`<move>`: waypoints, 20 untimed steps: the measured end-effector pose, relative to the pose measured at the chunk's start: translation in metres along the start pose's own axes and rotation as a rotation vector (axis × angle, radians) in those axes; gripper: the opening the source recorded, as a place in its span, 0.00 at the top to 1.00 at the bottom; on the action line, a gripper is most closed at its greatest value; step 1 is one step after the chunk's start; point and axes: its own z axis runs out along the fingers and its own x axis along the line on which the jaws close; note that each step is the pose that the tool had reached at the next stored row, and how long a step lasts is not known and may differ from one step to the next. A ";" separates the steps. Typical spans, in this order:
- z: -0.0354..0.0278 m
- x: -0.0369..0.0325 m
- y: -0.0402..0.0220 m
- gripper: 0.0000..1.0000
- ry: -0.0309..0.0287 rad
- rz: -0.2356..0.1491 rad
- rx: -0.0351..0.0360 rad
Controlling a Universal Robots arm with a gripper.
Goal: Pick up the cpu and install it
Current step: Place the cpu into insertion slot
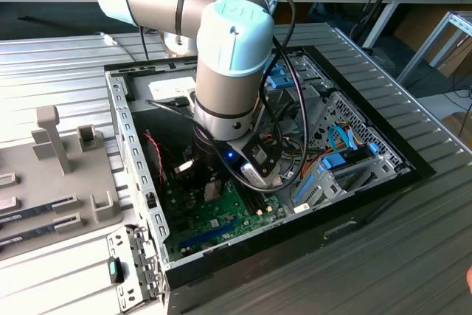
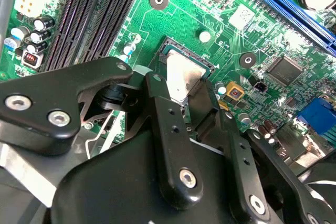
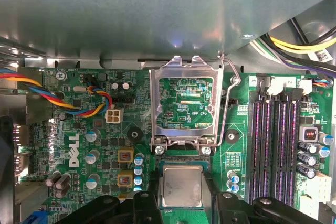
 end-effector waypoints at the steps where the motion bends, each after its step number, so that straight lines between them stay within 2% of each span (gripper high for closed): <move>1: 0.0000 0.0000 0.0000 0.58 0.0000 0.000 0.0001; 6: 0.0001 0.0000 0.0000 0.57 0.0000 0.000 -0.0001; 7: 0.0001 -0.0001 0.0000 0.51 -0.0001 0.000 -0.0001; 10: 0.0000 -0.0001 0.0000 0.51 0.0000 0.000 0.0000; 20: -0.0064 -0.0001 -0.0003 0.51 -0.0006 0.000 -0.0003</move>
